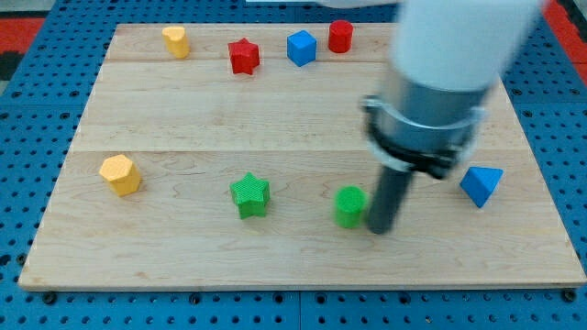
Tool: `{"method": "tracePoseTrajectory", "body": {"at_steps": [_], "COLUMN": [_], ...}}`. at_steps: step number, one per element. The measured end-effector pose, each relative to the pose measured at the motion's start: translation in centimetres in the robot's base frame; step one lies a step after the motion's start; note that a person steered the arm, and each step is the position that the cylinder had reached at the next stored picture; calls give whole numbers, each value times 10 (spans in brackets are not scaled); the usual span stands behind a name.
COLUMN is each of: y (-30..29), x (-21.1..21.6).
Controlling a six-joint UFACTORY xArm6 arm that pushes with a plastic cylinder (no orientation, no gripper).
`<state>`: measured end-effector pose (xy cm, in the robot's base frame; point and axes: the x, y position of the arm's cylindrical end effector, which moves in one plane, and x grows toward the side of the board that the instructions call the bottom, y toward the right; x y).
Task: Move the green circle to the center
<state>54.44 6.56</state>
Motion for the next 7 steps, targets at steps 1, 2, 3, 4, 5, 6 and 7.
{"method": "tracePoseTrajectory", "body": {"at_steps": [1,2,3,4,5,6,7], "y": [-17,-17,-21,-41,-49,-37,-37], "x": [-11,-15,5,15,21,-44,-73]}}
